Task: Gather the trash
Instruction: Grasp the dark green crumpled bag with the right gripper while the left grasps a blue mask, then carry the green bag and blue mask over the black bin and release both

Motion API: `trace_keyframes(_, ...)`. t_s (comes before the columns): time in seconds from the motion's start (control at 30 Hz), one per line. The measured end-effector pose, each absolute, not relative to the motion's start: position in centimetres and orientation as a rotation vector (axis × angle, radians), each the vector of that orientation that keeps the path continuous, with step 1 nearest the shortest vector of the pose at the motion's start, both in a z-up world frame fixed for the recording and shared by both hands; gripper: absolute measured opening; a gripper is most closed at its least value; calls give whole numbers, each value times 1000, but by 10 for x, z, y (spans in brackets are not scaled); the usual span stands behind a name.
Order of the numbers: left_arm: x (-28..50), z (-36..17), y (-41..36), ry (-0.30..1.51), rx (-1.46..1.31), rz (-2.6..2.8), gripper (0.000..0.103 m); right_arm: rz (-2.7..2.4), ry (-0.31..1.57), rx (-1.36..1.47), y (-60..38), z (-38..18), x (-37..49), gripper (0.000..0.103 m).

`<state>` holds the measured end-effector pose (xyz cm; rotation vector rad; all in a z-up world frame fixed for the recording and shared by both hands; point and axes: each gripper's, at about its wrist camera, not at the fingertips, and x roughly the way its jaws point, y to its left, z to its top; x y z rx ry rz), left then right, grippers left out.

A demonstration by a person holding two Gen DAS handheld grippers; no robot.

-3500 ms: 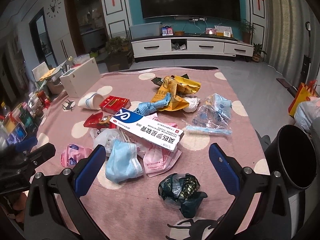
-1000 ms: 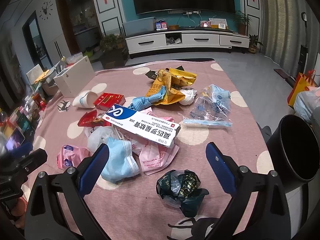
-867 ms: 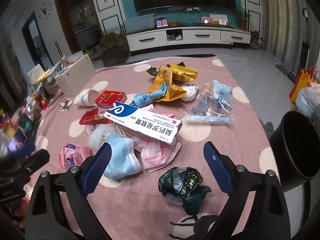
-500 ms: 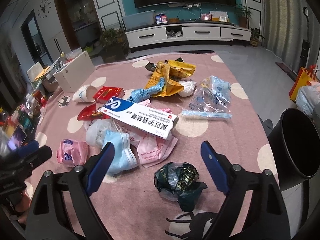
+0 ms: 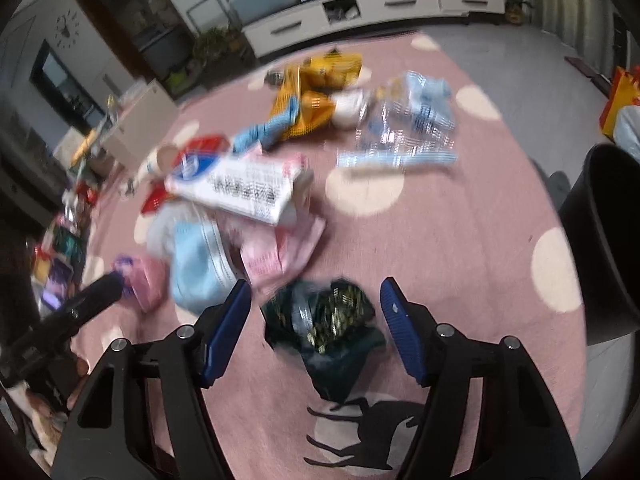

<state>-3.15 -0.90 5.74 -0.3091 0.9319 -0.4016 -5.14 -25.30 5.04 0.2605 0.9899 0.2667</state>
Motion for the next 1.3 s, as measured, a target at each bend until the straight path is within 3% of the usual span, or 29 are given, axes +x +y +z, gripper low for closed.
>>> trace_keyframes(0.2, -16, 36, -42, 964, -228, -373, 100, 267, 1060, 271, -253, 23, -49, 62)
trace_keyframes(0.3, -11, 32, -56, 955, -199, -374, 94, 280, 1052, 317, -262, 23, -49, 57)
trace_keyframes(0.37, -7, 28, -65, 966, -189, -386, 83, 290, 1050, 334, -266, 22, -48, 54)
trace_keyframes(0.43, -1, 22, -66, 1000, -214, -409, 60, 289, 1040, 332, -267, 23, -49, 50)
trace_keyframes(0.63, -1, 17, -65, 1008, -298, -452, 25, 284, 990, 355, -274, 36, -54, 48)
trace_keyframes(1.13, -48, 152, -96, 679, -234, -501, 21, 93, 690, 325, -317, 132, -75, 48)
trace_keyframes(1.3, -36, 174, -129, 634, -261, -593, 21, -37, 563, 295, -346, 179, -78, 48)
